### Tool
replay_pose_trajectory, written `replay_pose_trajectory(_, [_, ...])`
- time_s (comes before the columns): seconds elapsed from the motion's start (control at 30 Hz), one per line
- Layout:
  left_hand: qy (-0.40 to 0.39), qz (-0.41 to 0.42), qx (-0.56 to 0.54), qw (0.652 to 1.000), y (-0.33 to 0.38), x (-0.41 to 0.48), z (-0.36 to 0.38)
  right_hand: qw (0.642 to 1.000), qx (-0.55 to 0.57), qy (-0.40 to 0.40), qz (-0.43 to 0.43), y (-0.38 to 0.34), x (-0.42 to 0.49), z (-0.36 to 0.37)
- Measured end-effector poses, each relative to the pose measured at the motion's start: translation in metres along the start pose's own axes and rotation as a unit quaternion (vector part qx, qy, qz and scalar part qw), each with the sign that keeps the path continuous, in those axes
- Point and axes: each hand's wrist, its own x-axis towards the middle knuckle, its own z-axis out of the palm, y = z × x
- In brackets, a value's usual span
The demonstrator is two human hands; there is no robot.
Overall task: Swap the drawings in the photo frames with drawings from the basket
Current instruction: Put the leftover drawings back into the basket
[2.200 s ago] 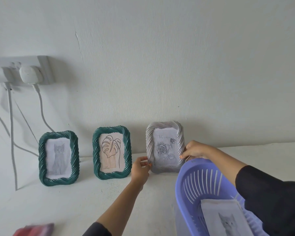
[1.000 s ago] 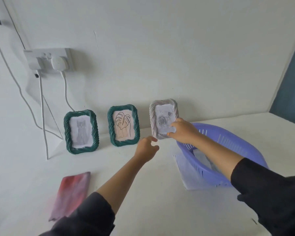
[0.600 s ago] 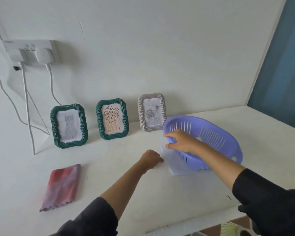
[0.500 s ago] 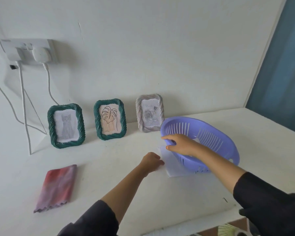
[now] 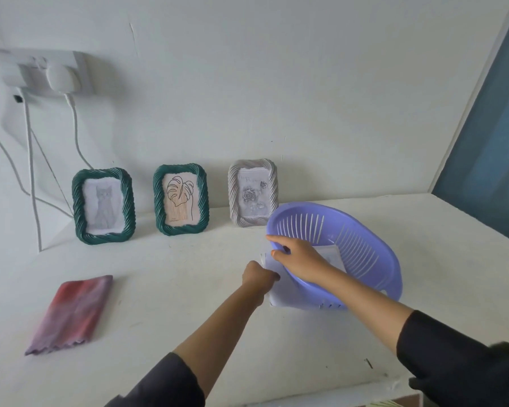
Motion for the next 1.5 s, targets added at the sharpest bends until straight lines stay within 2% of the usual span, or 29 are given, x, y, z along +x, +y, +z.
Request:
replay_pose_trajectory(0.23, [0.008,-0.033,-0.02,0.999,0.004,0.006,-0.001,1.0,-0.003,0.002,-0.013,0.001,0.001,0.0])
replay_pose_trajectory(0.57, [-0.031,-0.021,-0.037,0.999,0.009,0.009,-0.004,1.0,-0.015,0.004,-0.01,-0.003,0.004,-0.002])
replay_pose_trajectory(0.8, [-0.003,-0.034,-0.036,0.999,0.005,0.007,-0.016,1.0,-0.021,-0.004,0.009,-0.002,0.002,0.0])
replay_pose_trajectory(1.07, [0.007,-0.016,0.016,1.0,0.01,0.004,-0.027,0.998,-0.041,-0.021,0.039,-0.003,0.003,-0.001])
replay_pose_trajectory(1.17, [0.02,-0.015,0.047,0.999,0.013,0.004,-0.044,0.998,-0.018,-0.041,0.041,-0.007,0.005,-0.007])
replay_pose_trajectory(1.27, [0.092,0.045,0.098,0.99,0.029,-0.002,-0.065,0.999,0.039,0.003,0.028,-0.015,0.008,-0.017])
replay_pose_trajectory(1.37, [0.18,0.176,0.119,0.96,0.055,-0.02,-0.071,0.982,0.177,0.05,0.041,-0.032,0.012,-0.03])
replay_pose_trajectory(1.43, [0.197,0.264,0.126,0.936,0.075,-0.042,-0.061,0.957,0.282,0.038,0.06,-0.048,0.013,-0.037])
replay_pose_trajectory(1.5, [0.188,0.328,0.148,0.914,0.09,-0.058,-0.045,0.941,0.333,0.03,0.055,-0.061,0.012,-0.045])
